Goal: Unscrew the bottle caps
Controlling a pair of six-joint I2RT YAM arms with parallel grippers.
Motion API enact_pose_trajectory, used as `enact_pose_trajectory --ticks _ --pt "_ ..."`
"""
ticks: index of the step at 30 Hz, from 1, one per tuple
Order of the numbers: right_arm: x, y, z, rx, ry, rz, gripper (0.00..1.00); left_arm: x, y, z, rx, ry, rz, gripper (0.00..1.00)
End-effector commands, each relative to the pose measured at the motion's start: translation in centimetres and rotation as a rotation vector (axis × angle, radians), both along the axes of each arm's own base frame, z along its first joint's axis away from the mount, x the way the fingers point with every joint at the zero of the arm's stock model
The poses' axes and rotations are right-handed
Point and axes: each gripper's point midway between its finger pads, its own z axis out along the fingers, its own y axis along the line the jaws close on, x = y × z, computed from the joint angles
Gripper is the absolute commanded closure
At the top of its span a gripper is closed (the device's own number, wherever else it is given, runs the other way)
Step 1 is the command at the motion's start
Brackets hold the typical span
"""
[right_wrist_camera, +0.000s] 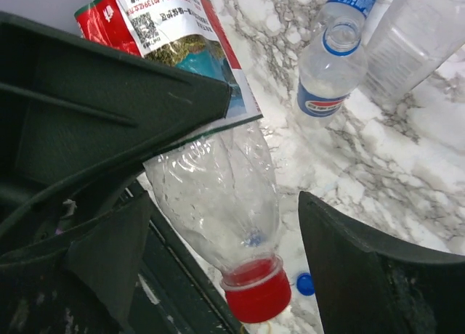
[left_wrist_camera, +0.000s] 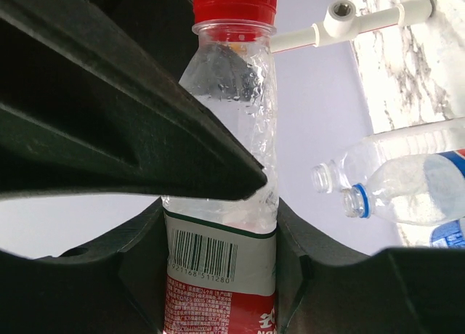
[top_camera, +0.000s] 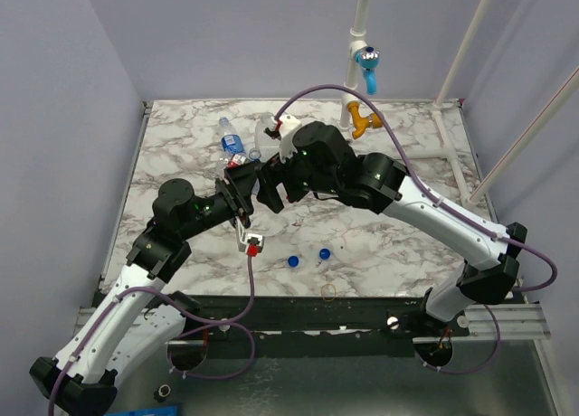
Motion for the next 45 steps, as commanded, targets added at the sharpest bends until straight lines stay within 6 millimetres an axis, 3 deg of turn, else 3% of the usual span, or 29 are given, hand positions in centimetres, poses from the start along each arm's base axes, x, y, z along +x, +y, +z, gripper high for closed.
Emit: enact_pose_trajectory --ticks 1,6,10,13,15,22,31,39,45 --pt "0.4 -1.1 4.7 0.117 -0.113 -0.035 0.12 0.1 0.6 0.0 -0.099 0.118 0.042 0.60" --pt "0.3 -2.0 11.4 0.296 -0.227 -0.050 0.07 0.1 0.9 1.9 -0.314 0.318 0.073 0.60" --pt "-0.3 -3.1 16.5 0.471 -0.317 -0.062 0.04 0.5 1.1 5.7 -0.604 0.575 0.117 0.60" --pt "-0.4 -3.5 18.7 0.565 -0.353 -0.074 0.05 0.4 0.9 8.3 -0.830 0.787 0.122 0.60" --pt "-0.2 -3.4 19.7 0.603 -0.368 -0.089 0.07 -0.1 0.5 8.9 -0.924 0.914 0.101 0.60" --pt "-0.3 -2.6 23.1 0.732 -0.414 -0.066 0.10 -2.8 -1.7 7.9 -1.049 1.289 0.003 0.56" --pt "0.6 -0.5 22.1 0.710 -0.393 -0.054 0.21 -2.4 -1.8 8.7 -1.136 1.356 -0.003 0.56" --pt "1.7 -1.3 21.6 0.702 -0.384 -0.137 0.30 -2.6 -1.8 9.0 -1.145 1.349 -0.025 0.56" --pt "2.6 -0.4 20.8 0.648 -0.337 -0.169 0.32 -2.8 -2.0 8.7 -1.129 1.345 -0.042 0.56"
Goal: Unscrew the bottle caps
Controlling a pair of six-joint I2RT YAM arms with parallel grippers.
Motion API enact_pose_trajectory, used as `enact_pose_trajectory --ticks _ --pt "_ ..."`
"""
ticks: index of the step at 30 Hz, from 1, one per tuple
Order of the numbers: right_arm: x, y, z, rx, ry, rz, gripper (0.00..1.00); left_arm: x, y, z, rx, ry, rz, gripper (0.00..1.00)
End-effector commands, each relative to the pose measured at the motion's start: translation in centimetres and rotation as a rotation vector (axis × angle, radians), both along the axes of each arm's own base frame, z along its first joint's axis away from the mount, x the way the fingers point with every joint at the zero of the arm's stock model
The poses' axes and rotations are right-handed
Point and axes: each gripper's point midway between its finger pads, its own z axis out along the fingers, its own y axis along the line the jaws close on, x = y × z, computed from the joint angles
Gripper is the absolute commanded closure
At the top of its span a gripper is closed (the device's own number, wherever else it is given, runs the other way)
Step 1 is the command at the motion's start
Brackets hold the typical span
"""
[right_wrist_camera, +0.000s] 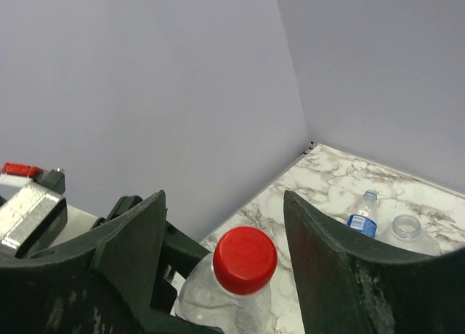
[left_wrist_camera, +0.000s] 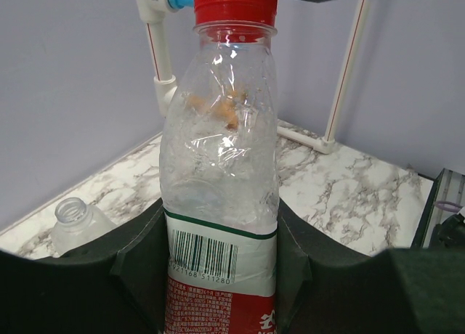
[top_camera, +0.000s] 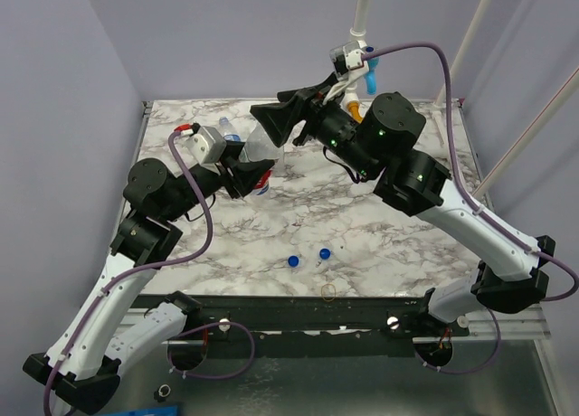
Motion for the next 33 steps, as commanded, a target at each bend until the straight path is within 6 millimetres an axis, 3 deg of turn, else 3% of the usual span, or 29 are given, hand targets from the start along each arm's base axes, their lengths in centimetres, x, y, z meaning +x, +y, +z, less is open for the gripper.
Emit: enact_pose_trajectory --ticks 1,10,15,20,33 --pt "0.8 0.2 -0.2 -0.014 0.051 -0.041 0.32 -0.7 -0.2 0.2 -0.017 -0.020 -0.033 0.56" --pt "1.7 0.3 -1.5 -0.013 0.105 -0.066 0.37 -0.2 0.4 0.8 -0.025 -0.057 0.014 0.57" --pt "2.3 1.0 -2.1 -0.010 0.122 0.011 0.31 0.6 0.9 1.0 -0.034 -0.057 0.065 0.59" --pt "2.0 1.7 -1.4 0.005 0.088 0.083 0.29 1.6 1.3 0.4 -0.044 -0.027 0.111 0.60" --pt "2.5 1.8 -1.2 0.063 0.115 0.217 0.77 3.0 1.2 -0.1 -0.034 -0.035 0.149 0.60"
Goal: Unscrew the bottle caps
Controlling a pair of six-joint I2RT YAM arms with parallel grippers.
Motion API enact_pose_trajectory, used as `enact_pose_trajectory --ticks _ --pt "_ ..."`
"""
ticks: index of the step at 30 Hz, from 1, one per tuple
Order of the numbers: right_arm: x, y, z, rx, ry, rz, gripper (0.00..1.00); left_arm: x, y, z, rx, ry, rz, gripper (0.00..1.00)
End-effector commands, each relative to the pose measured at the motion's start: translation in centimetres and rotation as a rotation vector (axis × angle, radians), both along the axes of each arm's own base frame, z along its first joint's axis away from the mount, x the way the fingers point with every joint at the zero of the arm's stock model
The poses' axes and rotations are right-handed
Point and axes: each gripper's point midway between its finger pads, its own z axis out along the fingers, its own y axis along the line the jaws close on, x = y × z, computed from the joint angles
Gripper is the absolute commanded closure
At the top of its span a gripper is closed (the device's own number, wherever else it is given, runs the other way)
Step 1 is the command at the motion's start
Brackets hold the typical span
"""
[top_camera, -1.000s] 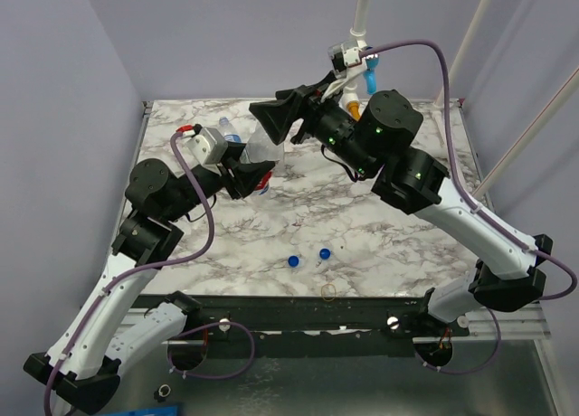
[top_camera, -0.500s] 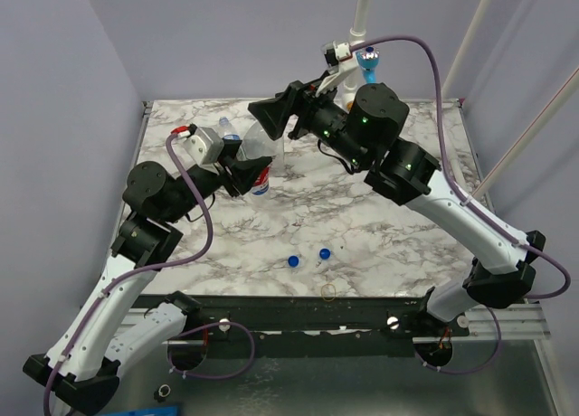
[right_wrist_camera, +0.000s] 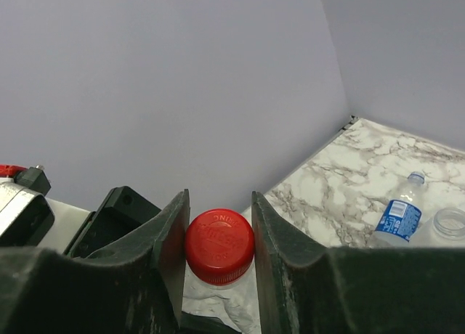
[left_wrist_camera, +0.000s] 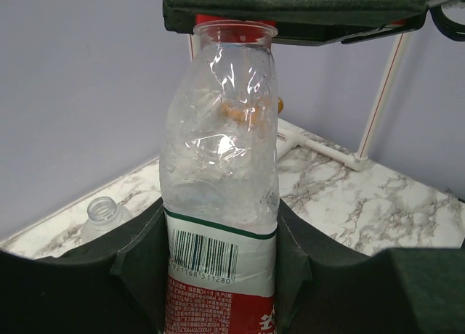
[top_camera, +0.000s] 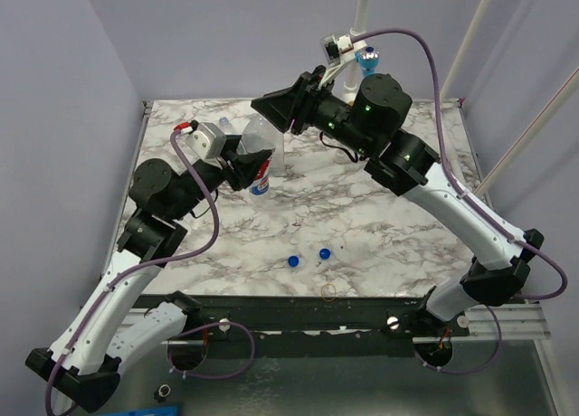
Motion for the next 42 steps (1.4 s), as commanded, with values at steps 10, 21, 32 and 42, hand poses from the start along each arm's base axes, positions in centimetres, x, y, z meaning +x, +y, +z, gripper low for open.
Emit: enact_pose_trajectory --ticks 10,21,32,42 --pt "-0.7 0.5 0.9 0.063 -0.052 0.257 1.00 1.0 -0.9 -0.6 -0.007 0.027 -0.017 0.60" --pt "-6.6 -1.0 1.7 0.110 -0.350 0.707 1.00 -3.9 -4.5 0.3 -0.028 0.134 -0.373 0.60" --pt "-5.1 -1.9 1.3 0.075 -0.350 0.669 0.61 -5.8 -4.8 -0.1 0.003 0.144 -0.472 0.62" --pt "3.1 -2.4 2.1 0.100 -0.166 0.181 0.00 1.0 -2.2 -3.6 0.131 0.010 -0.110 0.57"
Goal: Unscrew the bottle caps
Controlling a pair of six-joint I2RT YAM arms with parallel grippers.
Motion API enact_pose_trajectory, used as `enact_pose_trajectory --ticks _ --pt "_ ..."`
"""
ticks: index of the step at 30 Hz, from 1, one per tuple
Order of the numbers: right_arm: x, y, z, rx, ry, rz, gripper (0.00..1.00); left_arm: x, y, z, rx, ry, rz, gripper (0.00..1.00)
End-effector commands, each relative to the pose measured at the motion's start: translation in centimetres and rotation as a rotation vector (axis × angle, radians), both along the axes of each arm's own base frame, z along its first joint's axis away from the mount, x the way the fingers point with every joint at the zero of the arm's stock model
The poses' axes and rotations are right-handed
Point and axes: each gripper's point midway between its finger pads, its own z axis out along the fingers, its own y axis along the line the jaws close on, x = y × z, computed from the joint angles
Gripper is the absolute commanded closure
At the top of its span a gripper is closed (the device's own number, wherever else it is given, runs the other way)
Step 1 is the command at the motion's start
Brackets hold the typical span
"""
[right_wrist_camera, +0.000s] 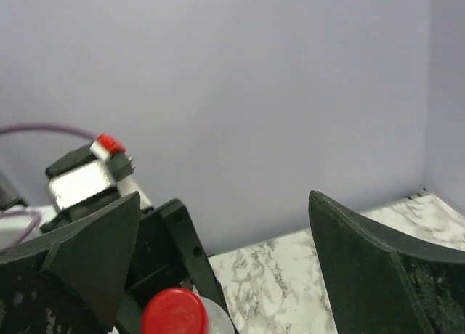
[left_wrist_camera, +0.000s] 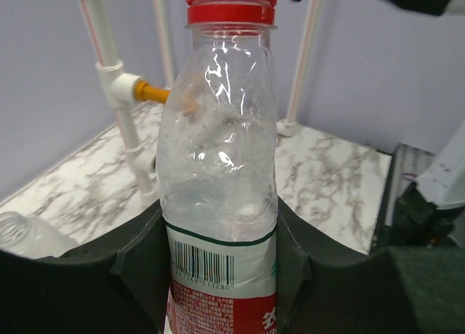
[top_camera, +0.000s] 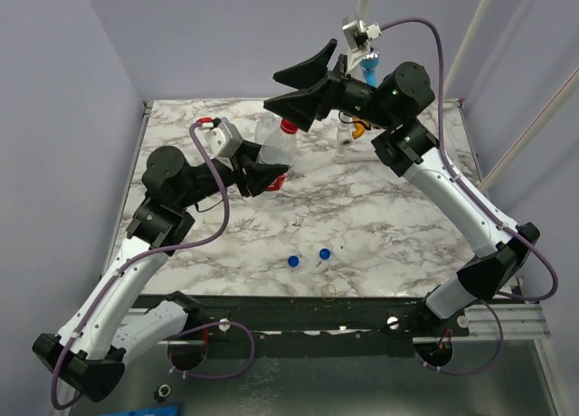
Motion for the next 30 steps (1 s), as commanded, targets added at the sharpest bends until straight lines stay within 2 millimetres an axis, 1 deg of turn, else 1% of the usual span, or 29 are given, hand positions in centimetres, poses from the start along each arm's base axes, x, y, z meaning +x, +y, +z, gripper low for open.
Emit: enact_pose_trajectory --ticks 1,5,6,7,10,15,17,21,23,26,30 --pt "4.1 -0.3 0.0 -0.014 0.128 -0.249 0.00 3.9 2.0 -2.6 0.117 -0.115 0.211 0.57" --pt "4.2 -0.2 -0.7 -0.044 0.160 -0.336 0.00 6.2 4.0 -1.1 0.100 -0.208 0.379 0.59" --pt "4.0 -0.1 -0.6 -0.043 0.158 -0.349 0.01 6.6 4.3 -0.9 0.095 -0.217 0.411 0.60" --pt "4.0 0.0 -1.2 -0.064 0.175 -0.367 0.02 7.1 4.7 -0.5 0.086 -0.221 0.445 0.61" --pt "4.1 0.2 -2.0 -0.092 0.196 -0.398 0.05 7.9 5.4 -0.1 0.067 -0.217 0.503 0.63" --pt "4.8 0.7 -2.9 -0.102 0.237 -0.426 0.11 7.6 5.0 -0.1 0.054 -0.208 0.478 0.63" --pt "4.8 0.8 -2.7 -0.083 0.240 -0.419 0.13 7.6 5.0 -0.1 0.051 -0.203 0.479 0.64" --pt "4.7 1.0 -1.9 -0.048 0.239 -0.406 0.22 7.4 5.2 -0.4 0.053 -0.198 0.482 0.64" --pt "4.6 1.3 -1.6 -0.038 0.235 -0.388 0.24 7.3 5.2 -0.5 0.054 -0.196 0.479 0.64" --pt "4.6 1.9 -1.7 -0.052 0.241 -0.363 0.27 7.2 5.2 -0.3 0.050 -0.197 0.477 0.64" --pt "4.8 2.6 -2.3 -0.072 0.250 -0.343 0.37 7.0 5.1 -0.2 0.046 -0.200 0.470 0.64"
